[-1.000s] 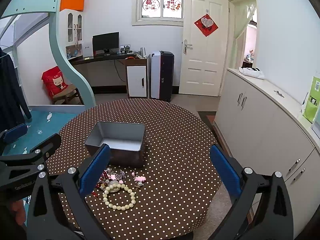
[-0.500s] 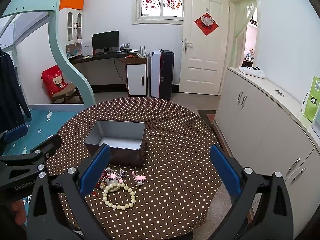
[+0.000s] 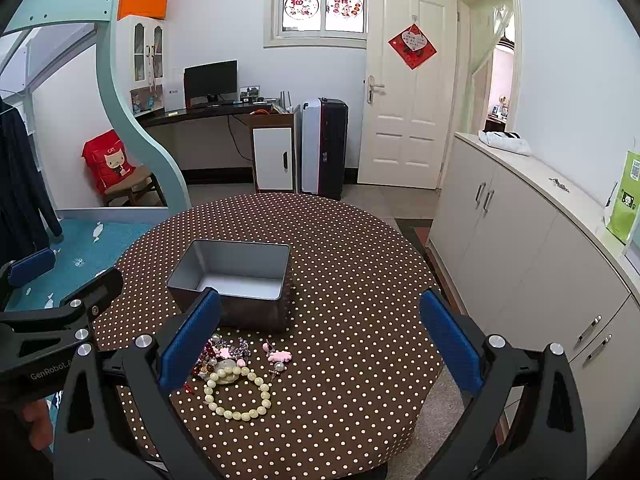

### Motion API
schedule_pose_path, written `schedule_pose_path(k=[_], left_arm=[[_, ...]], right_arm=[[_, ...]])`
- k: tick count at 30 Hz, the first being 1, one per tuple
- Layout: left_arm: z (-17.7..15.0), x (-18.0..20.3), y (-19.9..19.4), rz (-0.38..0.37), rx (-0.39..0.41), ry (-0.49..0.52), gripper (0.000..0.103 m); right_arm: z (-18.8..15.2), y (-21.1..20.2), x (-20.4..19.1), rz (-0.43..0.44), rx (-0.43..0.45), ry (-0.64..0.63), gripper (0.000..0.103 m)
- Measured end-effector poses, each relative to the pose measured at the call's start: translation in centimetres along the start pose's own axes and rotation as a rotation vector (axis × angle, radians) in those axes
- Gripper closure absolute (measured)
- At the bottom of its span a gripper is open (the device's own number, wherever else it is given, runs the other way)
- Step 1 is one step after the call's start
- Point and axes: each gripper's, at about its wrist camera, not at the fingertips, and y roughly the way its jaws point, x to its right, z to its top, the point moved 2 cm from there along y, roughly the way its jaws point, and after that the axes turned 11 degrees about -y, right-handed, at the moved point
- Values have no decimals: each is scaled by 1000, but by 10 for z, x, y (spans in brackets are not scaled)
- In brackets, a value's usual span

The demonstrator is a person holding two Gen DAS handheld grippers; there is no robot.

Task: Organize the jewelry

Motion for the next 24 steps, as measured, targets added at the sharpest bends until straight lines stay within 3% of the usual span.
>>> schedule_pose_path(k=[24], left_arm=[[1, -1, 4, 5, -12, 1, 5]], right_arm=[[1, 5, 2, 5, -12, 2, 7]])
